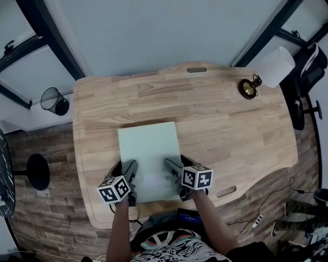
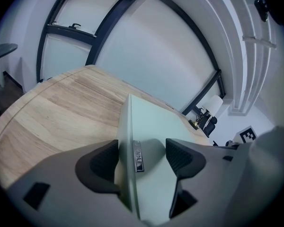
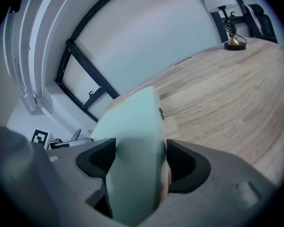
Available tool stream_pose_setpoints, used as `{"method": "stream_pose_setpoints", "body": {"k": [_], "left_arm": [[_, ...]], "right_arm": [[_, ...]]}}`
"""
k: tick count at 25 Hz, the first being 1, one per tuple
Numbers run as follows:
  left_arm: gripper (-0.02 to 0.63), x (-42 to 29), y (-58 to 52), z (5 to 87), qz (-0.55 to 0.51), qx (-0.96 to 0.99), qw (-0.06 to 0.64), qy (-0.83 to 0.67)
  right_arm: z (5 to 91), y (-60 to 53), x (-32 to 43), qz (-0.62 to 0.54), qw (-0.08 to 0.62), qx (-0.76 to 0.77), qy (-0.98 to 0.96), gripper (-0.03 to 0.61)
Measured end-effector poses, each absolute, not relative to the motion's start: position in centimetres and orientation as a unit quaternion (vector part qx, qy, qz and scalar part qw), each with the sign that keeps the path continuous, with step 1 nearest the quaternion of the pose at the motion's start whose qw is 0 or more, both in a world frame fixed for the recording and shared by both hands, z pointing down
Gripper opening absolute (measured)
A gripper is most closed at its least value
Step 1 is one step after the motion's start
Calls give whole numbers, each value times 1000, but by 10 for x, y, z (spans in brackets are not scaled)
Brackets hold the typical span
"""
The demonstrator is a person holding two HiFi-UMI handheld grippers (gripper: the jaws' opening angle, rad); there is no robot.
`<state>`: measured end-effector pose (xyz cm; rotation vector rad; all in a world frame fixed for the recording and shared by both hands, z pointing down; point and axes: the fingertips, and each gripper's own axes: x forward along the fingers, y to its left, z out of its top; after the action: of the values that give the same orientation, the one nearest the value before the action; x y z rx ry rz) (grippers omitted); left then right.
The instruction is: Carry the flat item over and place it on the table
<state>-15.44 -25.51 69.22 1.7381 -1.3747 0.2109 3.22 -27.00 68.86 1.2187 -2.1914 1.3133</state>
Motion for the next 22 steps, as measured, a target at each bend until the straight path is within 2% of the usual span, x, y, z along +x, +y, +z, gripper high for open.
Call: {"method": "stream_pose_setpoints", "body": {"k": [4,12,13,14,16,17,22], "left_arm": [[304,-157,-255,686,85,700,433,-561],[299,-164,-264,648,73,710,373,-593],[279,-164,-265,644,77,714,364,-594],[241,-165,-265,640,84,718,353,-595],[82,-167,-264,636,103,724,331,-597],[35,-167,-264,635,110,726,327,-595],[12,-155,-260,622,59,747,358,-557]], "right_arm": [[682,-271,34,419,178,437,-775,324],[647,-279,35,262,230,469,-811,299],[642,-279,35,248,227,474,-814,283],[637,-280,36,235,222,482,-814,196],[629,-281,40,221,208,499,-811,63],[626,-281,42,221,201,505,-810,6],[614,-277,48,213,187,512,-811,6]]}}
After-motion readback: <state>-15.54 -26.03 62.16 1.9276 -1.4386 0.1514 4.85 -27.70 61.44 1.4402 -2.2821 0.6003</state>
